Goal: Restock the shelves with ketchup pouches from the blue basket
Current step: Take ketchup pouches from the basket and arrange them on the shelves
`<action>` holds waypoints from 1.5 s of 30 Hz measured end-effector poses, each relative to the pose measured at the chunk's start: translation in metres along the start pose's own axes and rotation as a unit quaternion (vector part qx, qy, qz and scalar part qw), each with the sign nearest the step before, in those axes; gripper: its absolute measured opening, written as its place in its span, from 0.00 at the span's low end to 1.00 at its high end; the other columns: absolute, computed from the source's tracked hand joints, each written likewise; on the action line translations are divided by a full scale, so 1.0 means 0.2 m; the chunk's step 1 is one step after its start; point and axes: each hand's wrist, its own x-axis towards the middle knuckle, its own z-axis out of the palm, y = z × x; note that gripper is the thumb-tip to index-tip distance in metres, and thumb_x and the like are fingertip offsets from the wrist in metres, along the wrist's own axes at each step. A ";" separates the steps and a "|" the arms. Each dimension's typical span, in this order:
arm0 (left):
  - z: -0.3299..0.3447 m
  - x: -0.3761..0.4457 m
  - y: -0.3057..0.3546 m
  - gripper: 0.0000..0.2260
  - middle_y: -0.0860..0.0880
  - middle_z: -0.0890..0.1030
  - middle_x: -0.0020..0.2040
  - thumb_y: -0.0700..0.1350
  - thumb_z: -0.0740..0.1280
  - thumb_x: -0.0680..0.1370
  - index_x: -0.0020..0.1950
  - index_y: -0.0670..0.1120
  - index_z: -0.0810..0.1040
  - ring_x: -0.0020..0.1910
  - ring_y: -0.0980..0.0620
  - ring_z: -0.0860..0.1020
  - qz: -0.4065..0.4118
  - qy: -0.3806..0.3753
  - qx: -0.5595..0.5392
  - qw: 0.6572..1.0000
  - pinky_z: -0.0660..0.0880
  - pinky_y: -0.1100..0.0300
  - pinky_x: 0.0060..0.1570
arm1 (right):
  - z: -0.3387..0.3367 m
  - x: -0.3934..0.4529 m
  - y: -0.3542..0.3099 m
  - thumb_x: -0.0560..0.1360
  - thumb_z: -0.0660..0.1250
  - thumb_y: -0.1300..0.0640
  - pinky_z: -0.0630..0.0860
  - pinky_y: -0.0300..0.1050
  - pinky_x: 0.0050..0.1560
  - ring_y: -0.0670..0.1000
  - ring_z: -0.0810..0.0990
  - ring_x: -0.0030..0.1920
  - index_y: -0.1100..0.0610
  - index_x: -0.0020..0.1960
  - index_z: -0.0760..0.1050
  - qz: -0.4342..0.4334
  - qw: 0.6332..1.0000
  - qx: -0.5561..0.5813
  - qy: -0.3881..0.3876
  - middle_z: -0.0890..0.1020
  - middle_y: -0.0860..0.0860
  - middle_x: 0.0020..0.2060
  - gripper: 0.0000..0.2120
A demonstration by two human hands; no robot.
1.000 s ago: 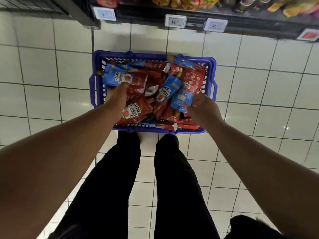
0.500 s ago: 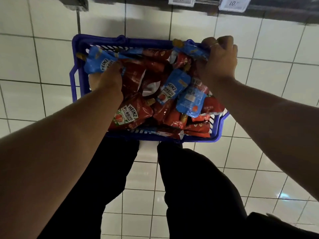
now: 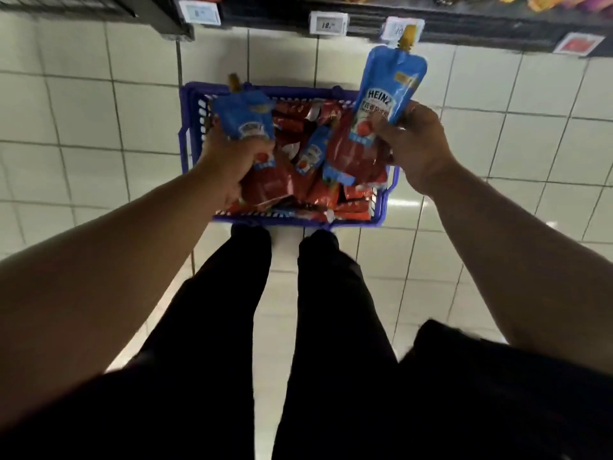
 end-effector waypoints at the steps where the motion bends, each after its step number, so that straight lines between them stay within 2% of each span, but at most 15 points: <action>1: 0.00 -0.13 0.06 0.28 0.45 0.86 0.51 0.40 0.80 0.64 0.63 0.46 0.79 0.48 0.46 0.86 0.008 -0.013 0.005 1.000 0.82 0.41 0.50 | 0.00 -0.11 -0.07 0.79 0.70 0.58 0.84 0.57 0.45 0.56 0.87 0.45 0.56 0.54 0.81 0.021 0.998 0.054 -0.012 0.87 0.54 0.46 0.05; 4: 0.00 -0.48 0.24 0.22 0.47 0.87 0.49 0.39 0.79 0.67 0.59 0.48 0.80 0.49 0.46 0.86 0.047 -0.059 0.007 0.997 0.82 0.42 0.52 | -0.06 -0.42 -0.25 0.81 0.65 0.63 0.83 0.49 0.40 0.53 0.86 0.41 0.58 0.54 0.79 0.052 0.979 0.194 -0.020 0.87 0.53 0.42 0.05; 7: -0.01 -0.79 0.41 0.16 0.45 0.86 0.51 0.39 0.77 0.72 0.58 0.46 0.80 0.52 0.43 0.85 0.078 -0.124 0.029 0.989 0.81 0.41 0.54 | -0.14 -0.68 -0.40 0.81 0.64 0.62 0.82 0.48 0.42 0.53 0.86 0.42 0.59 0.54 0.79 0.062 0.968 0.243 -0.020 0.87 0.53 0.43 0.05; 9: -0.01 -0.98 0.50 0.14 0.41 0.85 0.55 0.40 0.75 0.76 0.61 0.44 0.80 0.55 0.41 0.84 0.080 -0.146 0.036 0.985 0.80 0.38 0.57 | -0.20 -0.84 -0.49 0.81 0.67 0.58 0.82 0.52 0.47 0.55 0.86 0.46 0.59 0.56 0.79 0.065 0.966 0.249 -0.027 0.87 0.55 0.47 0.06; 12: 0.00 -1.22 0.64 0.08 0.44 0.86 0.52 0.40 0.70 0.79 0.58 0.45 0.81 0.51 0.43 0.85 0.092 -0.151 0.017 0.984 0.80 0.38 0.56 | -0.29 -1.03 -0.62 0.78 0.72 0.53 0.82 0.60 0.54 0.61 0.85 0.55 0.61 0.63 0.77 0.027 0.976 0.211 -0.047 0.85 0.60 0.56 0.17; 15: -0.01 -1.41 0.76 0.08 0.43 0.85 0.52 0.37 0.69 0.80 0.59 0.43 0.80 0.50 0.43 0.83 0.137 -0.168 0.024 0.976 0.80 0.41 0.56 | -0.38 -1.18 -0.78 0.75 0.75 0.53 0.82 0.62 0.55 0.62 0.85 0.53 0.61 0.60 0.79 -0.011 0.990 0.141 -0.007 0.86 0.59 0.53 0.17; 18: -0.01 -1.57 0.86 0.12 0.41 0.85 0.57 0.36 0.68 0.80 0.62 0.45 0.80 0.55 0.42 0.83 0.173 -0.193 0.017 0.966 0.79 0.45 0.58 | -0.47 -1.32 -0.93 0.74 0.76 0.55 0.84 0.55 0.49 0.56 0.87 0.47 0.58 0.56 0.81 -0.044 0.994 0.092 0.039 0.88 0.55 0.47 0.12; 21: 0.00 -1.67 0.97 0.11 0.45 0.86 0.54 0.38 0.71 0.78 0.56 0.53 0.83 0.54 0.43 0.84 0.201 -0.210 0.037 0.956 0.79 0.44 0.59 | -0.55 -1.44 -1.06 0.73 0.77 0.58 0.82 0.47 0.43 0.51 0.87 0.43 0.57 0.54 0.81 -0.086 0.991 0.096 0.047 0.88 0.53 0.45 0.11; 24: 0.05 -1.75 1.08 0.10 0.47 0.87 0.52 0.40 0.72 0.78 0.55 0.53 0.83 0.49 0.45 0.86 0.220 -0.243 0.045 0.944 0.82 0.44 0.54 | -0.59 -1.53 -1.17 0.74 0.76 0.60 0.80 0.39 0.40 0.46 0.85 0.41 0.54 0.52 0.81 -0.128 0.984 0.103 0.066 0.87 0.49 0.42 0.09; 26: 0.10 -1.80 1.14 0.14 0.47 0.87 0.51 0.40 0.76 0.73 0.56 0.51 0.83 0.47 0.47 0.86 0.250 -0.270 0.045 0.929 0.83 0.52 0.47 | -0.62 -1.59 -1.22 0.74 0.75 0.60 0.80 0.38 0.40 0.46 0.85 0.41 0.53 0.52 0.80 -0.146 0.978 0.123 0.087 0.87 0.49 0.42 0.09; 29: 0.15 -1.83 1.24 0.20 0.50 0.87 0.47 0.41 0.78 0.64 0.54 0.51 0.82 0.44 0.51 0.86 0.287 -0.277 0.063 0.915 0.81 0.58 0.41 | -0.66 -1.63 -1.28 0.76 0.74 0.59 0.81 0.41 0.44 0.48 0.85 0.44 0.54 0.54 0.79 -0.165 0.972 0.132 0.107 0.87 0.50 0.44 0.08; 33: 0.21 -1.86 1.36 0.22 0.47 0.87 0.49 0.44 0.80 0.62 0.54 0.54 0.82 0.47 0.47 0.85 0.320 -0.271 0.066 0.905 0.82 0.51 0.44 | -0.79 -1.64 -1.38 0.76 0.73 0.60 0.80 0.40 0.43 0.47 0.86 0.46 0.53 0.56 0.79 -0.198 0.966 0.123 0.109 0.87 0.50 0.47 0.10; 37: 0.31 -1.95 1.52 0.21 0.50 0.87 0.50 0.50 0.81 0.62 0.52 0.61 0.82 0.47 0.50 0.86 0.344 -0.269 0.072 0.897 0.81 0.59 0.40 | -0.96 -1.59 -1.52 0.76 0.74 0.59 0.79 0.38 0.38 0.46 0.86 0.44 0.52 0.55 0.79 -0.229 0.960 0.124 0.106 0.87 0.49 0.46 0.09; 41: 0.52 -1.98 1.67 0.24 0.51 0.87 0.50 0.53 0.81 0.57 0.51 0.62 0.81 0.48 0.49 0.85 0.355 -0.228 0.078 0.903 0.82 0.48 0.48 | -1.20 -1.48 -1.61 0.76 0.74 0.55 0.79 0.37 0.36 0.47 0.86 0.43 0.54 0.56 0.79 -0.241 0.959 0.119 0.084 0.87 0.51 0.46 0.11; 45: 0.85 -2.00 1.73 0.23 0.48 0.87 0.50 0.48 0.81 0.57 0.51 0.60 0.83 0.49 0.43 0.85 0.360 -0.187 0.018 0.914 0.82 0.41 0.50 | -1.53 -1.33 -1.66 0.73 0.75 0.51 0.79 0.40 0.38 0.50 0.86 0.46 0.55 0.56 0.79 -0.227 0.967 0.097 0.060 0.87 0.52 0.47 0.15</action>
